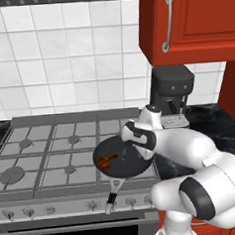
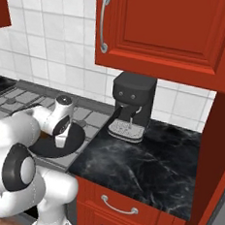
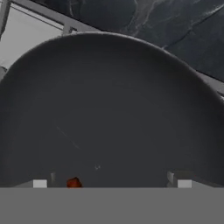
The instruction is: Take the chicken drumsticks from the pan and place one on each plate on the dining counter.
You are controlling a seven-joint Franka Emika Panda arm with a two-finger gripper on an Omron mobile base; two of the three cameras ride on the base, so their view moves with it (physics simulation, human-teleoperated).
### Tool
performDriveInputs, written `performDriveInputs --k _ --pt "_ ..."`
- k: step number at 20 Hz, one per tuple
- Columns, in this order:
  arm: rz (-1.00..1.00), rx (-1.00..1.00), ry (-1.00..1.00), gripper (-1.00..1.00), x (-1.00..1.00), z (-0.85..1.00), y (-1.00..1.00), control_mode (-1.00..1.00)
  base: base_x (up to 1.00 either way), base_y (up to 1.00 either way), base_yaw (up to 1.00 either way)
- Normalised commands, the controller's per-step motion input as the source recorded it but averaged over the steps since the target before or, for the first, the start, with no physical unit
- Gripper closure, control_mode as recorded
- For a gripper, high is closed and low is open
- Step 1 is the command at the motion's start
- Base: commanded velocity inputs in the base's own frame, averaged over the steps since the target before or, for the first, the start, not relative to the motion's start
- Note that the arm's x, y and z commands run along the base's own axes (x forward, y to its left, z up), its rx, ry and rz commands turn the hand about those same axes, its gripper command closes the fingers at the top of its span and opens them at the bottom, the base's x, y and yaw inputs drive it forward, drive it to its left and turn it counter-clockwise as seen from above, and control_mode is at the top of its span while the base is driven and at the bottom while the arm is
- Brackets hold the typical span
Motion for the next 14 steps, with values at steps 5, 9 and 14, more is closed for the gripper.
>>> performDriveInputs --k 5,9,14 --pt "0.01 0.00 0.01 -1.00 0.26 -0.45 0.56 -1.00 0.00 0.00 0.00" --pt "0.01 0.00 0.00 -1.00 0.30 -0.28 0.57 -1.00 0.00 0.00 0.00" --pt "0.02 0.00 0.00 -1.00 0.31 -0.03 0.51 -1.00 0.00 0.00 0.00"
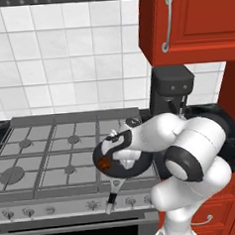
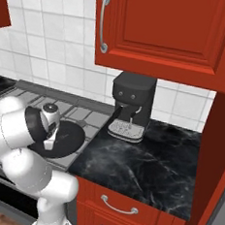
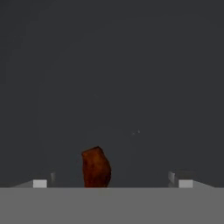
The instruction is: Take the chicken drumsticks from the pan and place one on each plate on the dining counter.
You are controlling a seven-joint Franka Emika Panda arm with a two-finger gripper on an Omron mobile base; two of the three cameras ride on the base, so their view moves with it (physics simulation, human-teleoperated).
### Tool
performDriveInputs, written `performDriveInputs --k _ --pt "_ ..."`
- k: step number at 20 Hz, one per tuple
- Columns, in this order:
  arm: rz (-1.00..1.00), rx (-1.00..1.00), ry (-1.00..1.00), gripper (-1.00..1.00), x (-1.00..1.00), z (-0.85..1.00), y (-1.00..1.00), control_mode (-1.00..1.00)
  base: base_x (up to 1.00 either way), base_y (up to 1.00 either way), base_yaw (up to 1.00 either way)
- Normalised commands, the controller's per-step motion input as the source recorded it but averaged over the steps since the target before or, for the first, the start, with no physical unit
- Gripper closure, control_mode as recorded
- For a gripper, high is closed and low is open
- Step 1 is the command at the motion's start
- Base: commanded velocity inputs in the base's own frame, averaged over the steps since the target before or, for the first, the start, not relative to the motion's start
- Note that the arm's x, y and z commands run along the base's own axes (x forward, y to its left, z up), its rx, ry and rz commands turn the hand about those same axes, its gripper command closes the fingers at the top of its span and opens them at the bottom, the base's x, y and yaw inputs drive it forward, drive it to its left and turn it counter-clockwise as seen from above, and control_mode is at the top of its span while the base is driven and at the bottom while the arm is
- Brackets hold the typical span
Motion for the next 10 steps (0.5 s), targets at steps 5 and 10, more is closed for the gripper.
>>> performDriveInputs --k 5,10 --pt "0.03 0.00 0.00 -1.00 0.25 0.00 0.36 -1.00 0.00 0.00 0.00" --pt "0.02 -0.03 0.01 -1.00 0.00 -0.17 0.55 -1.00 0.00 0.00 0.00"
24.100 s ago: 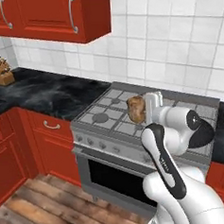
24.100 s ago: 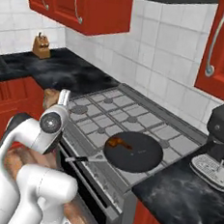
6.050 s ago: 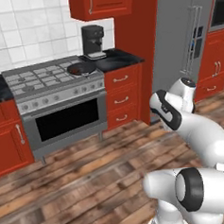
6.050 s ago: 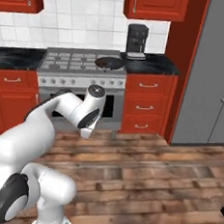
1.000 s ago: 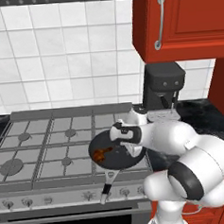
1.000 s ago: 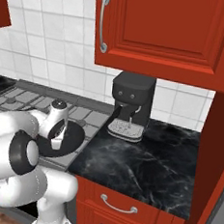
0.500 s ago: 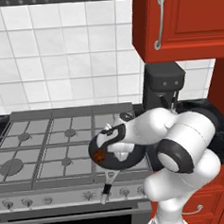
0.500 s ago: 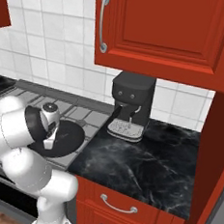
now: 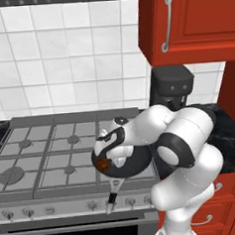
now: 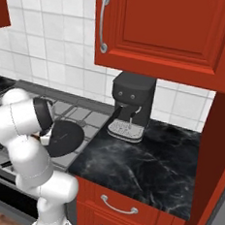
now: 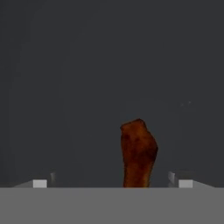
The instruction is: Take the chicken drumsticks from the pan and place one on each plate on the dining counter.
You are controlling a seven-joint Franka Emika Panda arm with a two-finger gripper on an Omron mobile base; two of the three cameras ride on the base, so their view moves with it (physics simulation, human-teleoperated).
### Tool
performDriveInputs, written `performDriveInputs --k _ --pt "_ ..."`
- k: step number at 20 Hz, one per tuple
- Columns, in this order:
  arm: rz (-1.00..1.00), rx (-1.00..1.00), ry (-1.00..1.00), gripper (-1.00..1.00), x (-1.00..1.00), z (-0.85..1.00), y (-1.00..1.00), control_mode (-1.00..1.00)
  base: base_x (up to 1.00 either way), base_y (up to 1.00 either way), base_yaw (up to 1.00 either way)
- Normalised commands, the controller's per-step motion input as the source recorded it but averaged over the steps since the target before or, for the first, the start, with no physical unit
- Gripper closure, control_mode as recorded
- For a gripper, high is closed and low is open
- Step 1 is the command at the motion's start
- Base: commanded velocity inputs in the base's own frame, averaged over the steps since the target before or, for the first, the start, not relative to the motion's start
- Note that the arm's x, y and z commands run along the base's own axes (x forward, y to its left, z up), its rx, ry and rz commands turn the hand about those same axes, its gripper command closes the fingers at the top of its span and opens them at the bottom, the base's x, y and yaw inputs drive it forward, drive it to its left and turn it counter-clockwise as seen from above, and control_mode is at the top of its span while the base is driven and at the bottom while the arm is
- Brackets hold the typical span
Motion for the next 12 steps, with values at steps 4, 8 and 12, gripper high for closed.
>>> performDriveInputs --k 4,8,12 --pt "0.00 -0.01 0.00 -1.00 0.00 -0.29 0.37 -1.00 0.00 0.00 0.00" --pt "0.02 0.00 0.00 -1.00 -0.27 -0.10 0.24 -1.00 0.00 0.00 0.00" --pt "0.02 0.00 0.00 1.00 -0.73 -0.28 0.41 -1.00 0.00 0.00 0.00"
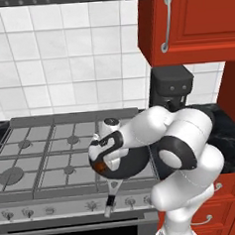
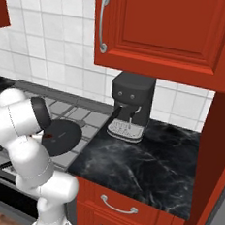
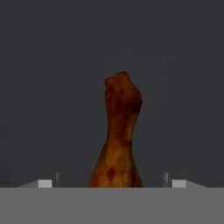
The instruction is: Take the chicken drumsticks from the pan and place one on each plate on the dining counter.
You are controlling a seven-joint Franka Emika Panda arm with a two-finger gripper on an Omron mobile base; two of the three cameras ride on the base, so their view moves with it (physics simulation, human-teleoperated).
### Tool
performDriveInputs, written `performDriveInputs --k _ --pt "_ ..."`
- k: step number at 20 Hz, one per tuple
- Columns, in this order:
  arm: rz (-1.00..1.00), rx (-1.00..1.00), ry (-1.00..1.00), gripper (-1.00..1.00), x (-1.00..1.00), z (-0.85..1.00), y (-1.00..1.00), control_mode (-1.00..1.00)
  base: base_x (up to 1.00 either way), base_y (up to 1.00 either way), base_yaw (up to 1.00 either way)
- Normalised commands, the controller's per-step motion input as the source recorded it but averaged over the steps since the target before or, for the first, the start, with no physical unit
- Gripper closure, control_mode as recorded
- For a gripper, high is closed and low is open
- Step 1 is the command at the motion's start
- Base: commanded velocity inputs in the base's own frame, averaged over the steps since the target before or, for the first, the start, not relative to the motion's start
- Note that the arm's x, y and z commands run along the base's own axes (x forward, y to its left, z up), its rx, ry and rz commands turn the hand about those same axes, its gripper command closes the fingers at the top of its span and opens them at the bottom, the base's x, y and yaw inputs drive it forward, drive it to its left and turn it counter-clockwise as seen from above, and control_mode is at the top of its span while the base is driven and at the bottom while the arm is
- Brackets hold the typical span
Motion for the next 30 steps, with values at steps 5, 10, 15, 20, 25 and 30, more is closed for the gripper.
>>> performDriveInputs --k 5,10,15,20,25,30 --pt "0.00 0.02 -0.02 1.00 -0.50 -0.35 0.13 -1.00 0.00 0.00 0.00" --pt "0.00 0.07 -0.13 1.00 -0.02 -0.33 -0.02 -1.00 0.00 0.00 0.00" --pt "0.01 0.08 -0.30 1.00 -0.20 0.26 -0.13 -1.00 0.00 0.00 0.00" --pt "0.00 0.11 -0.38 1.00 -0.35 0.82 -0.18 -1.00 0.00 0.00 0.00" --pt "-0.08 0.22 -0.26 1.00 -0.45 1.00 -0.53 -1.00 0.00 0.00 0.00" --pt "-0.32 0.25 -0.04 1.00 -0.50 0.98 -0.87 -1.00 0.00 0.00 0.00"
